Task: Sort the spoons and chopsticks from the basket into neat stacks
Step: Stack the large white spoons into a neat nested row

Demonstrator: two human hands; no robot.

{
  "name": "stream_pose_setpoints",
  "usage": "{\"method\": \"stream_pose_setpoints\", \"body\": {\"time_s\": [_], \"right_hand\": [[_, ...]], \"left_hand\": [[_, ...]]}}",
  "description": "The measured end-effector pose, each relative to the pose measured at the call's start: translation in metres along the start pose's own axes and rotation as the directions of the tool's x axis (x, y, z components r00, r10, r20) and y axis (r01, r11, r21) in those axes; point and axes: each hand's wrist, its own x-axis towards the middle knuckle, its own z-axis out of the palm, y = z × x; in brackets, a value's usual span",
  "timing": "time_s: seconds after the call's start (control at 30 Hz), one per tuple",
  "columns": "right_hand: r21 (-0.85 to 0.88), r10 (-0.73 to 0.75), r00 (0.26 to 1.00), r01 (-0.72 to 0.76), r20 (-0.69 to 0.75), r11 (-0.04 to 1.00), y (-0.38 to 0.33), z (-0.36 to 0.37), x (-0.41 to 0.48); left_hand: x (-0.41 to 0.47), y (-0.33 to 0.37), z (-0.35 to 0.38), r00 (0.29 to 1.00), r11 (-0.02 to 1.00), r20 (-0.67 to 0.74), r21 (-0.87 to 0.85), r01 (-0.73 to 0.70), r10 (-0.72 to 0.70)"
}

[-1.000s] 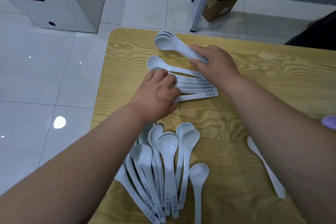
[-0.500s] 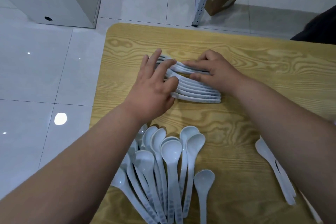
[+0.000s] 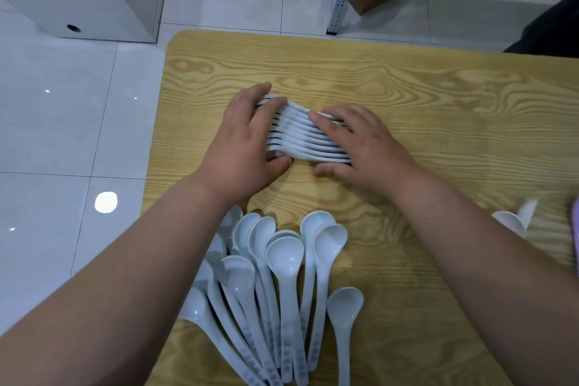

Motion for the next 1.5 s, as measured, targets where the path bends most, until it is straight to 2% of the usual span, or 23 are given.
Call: {"method": "stream_pose_setpoints", "body": {"time_s": [0.13, 0.27, 0.47, 0.7, 0.9, 1.23, 1.5], "right_hand": [[0.015, 0.144, 0.99, -0.144, -0.009, 0.989, -0.006, 0.005, -0.004], [-0.032, 0.077, 0.995, -0.079, -0.062, 0.996, -0.004, 0.005, -0.004], [-0.06, 0.071, 0.997, -0.073, -0.03, 0.995, -0.005, 0.004, -0.004], [-0.115, 0.058, 0.998, -0.062, -0.034, 0.991, -0.005, 0.004, -0.003], [-0.1, 0.065, 0.998, -0.066, -0.015, 0.993, -0.006, 0.002, -0.004], [-0.122, 0.12, 0.986, -0.106, 0.113, 0.987, -0.01, -0.011, -0.001], [-0.145, 0.14, 0.974, -0.114, 0.178, 0.983, -0.01, -0.019, 0.007]], "left_hand": [[-0.005, 0.006, 0.002, 1.0, 1.0, -0.011, -0.015, -0.009, 0.009], [-0.007, 0.007, 0.003, 0.999, 1.0, 0.045, -0.007, 0.025, -0.025], [-0.005, 0.011, 0.001, 0.993, 0.996, 0.077, 0.008, 0.094, -0.094], [-0.008, 0.016, 0.0, 0.995, 0.994, 0.081, 0.104, 0.047, -0.055], [-0.009, 0.018, -0.001, 0.995, 0.991, 0.079, 0.118, 0.057, -0.066], [-0.005, 0.017, -0.004, 0.989, 0.954, 0.141, 0.29, -0.078, 0.038], [0.001, 0.014, -0.006, 0.987, 0.934, 0.152, 0.342, -0.105, 0.056]]}}
